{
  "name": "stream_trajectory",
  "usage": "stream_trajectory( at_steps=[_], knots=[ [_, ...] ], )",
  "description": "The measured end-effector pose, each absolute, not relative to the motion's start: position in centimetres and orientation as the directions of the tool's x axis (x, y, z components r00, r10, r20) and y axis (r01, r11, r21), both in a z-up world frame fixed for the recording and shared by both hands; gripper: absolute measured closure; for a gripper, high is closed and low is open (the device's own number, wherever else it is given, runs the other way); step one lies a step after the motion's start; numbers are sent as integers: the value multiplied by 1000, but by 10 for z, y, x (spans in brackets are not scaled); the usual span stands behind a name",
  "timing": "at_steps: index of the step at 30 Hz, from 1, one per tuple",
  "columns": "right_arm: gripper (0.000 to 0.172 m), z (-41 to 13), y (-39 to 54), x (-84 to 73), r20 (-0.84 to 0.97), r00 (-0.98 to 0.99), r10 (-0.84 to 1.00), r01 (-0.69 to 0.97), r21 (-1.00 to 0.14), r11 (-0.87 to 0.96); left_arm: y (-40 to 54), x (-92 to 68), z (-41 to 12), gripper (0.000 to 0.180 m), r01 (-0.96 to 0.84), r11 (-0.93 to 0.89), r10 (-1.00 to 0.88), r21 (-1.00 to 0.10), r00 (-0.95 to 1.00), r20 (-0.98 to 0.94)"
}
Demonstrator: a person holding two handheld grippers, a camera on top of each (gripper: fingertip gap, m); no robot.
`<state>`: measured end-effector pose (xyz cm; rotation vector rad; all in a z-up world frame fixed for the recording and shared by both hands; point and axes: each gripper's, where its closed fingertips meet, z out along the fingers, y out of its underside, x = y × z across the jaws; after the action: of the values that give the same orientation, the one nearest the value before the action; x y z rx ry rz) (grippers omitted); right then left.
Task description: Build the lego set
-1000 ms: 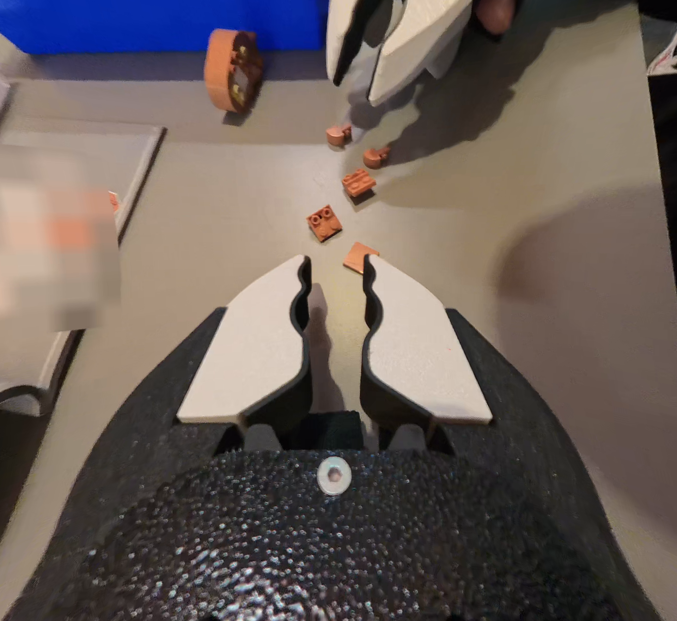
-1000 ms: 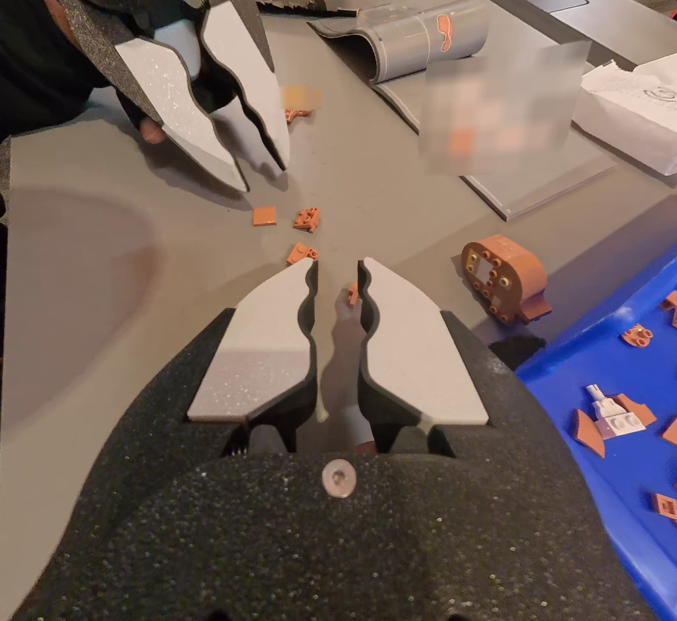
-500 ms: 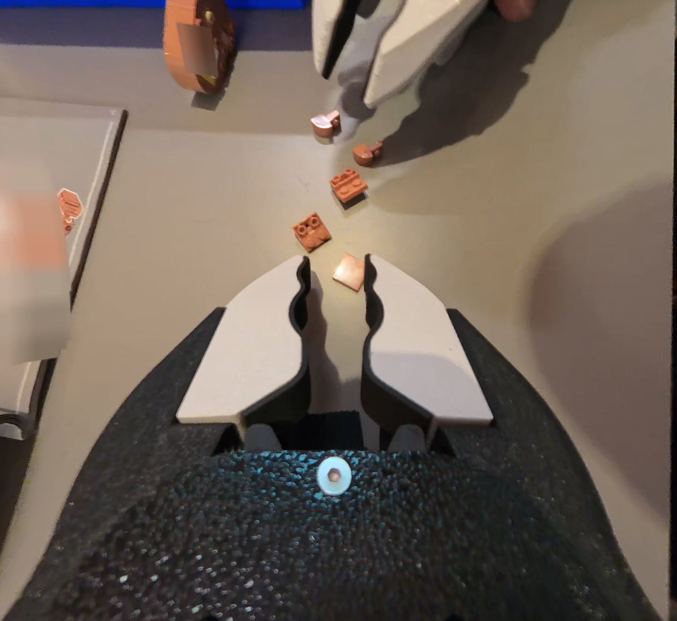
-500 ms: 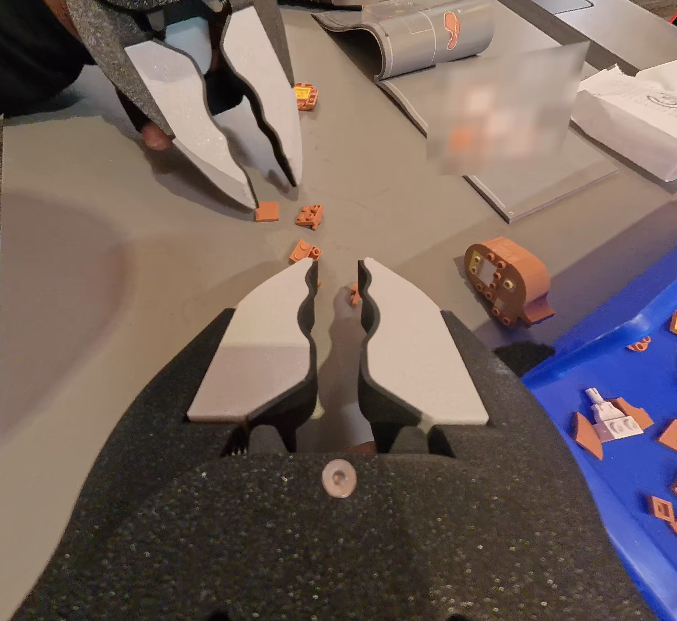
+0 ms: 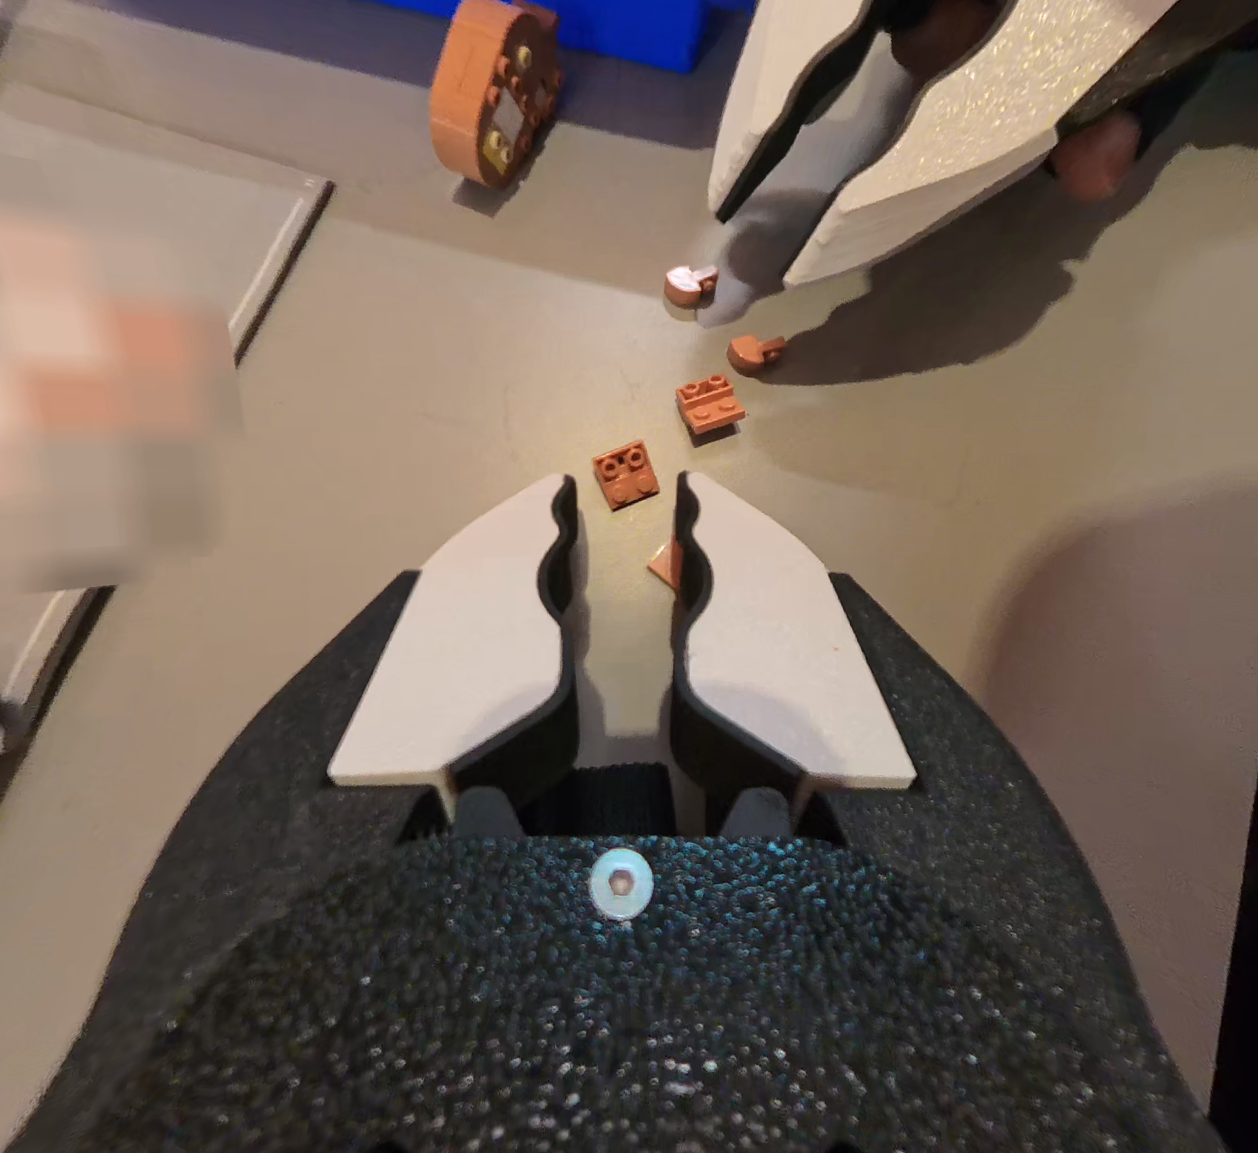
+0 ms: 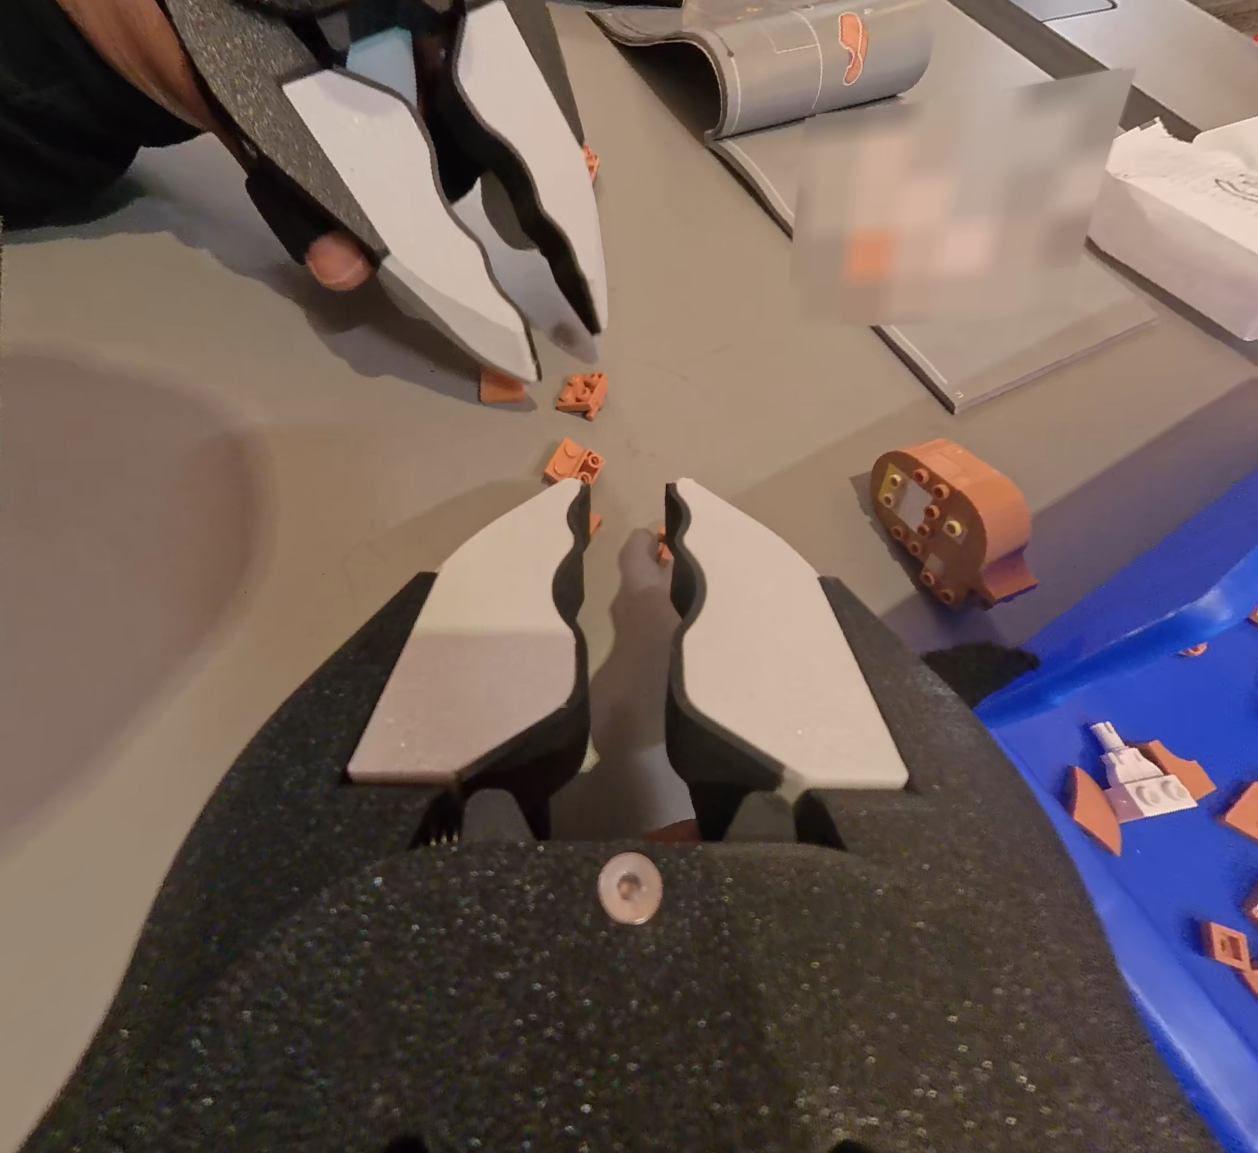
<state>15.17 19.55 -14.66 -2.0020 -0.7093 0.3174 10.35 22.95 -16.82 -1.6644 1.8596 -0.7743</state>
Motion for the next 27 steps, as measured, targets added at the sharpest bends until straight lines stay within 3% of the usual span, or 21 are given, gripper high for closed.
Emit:
stream_trajectory(
  at_steps=[4, 12, 19, 27],
  knots=[
    [151, -147, 195, 152, 68, 797, 600, 356, -856, -376, 251, 90, -155, 154, -611, 21, -999, -791, 24, -46],
    [151, -146, 195, 153, 45, 799, 600, 336, -860, -383, 273, 48, -103, 165, -230, -20, -977, -973, 212, -30],
    [152, -143, 198, 159, 9, 823, 569, 284, -873, -397, 303, 11, -87, 180, -92, -66, -940, -994, 339, 31],
    [153, -148, 201, 162, -28, 834, 552, 266, -855, -445, 331, -9, -86, 180, 14, -266, -898, -964, 359, 253]
  ],
)
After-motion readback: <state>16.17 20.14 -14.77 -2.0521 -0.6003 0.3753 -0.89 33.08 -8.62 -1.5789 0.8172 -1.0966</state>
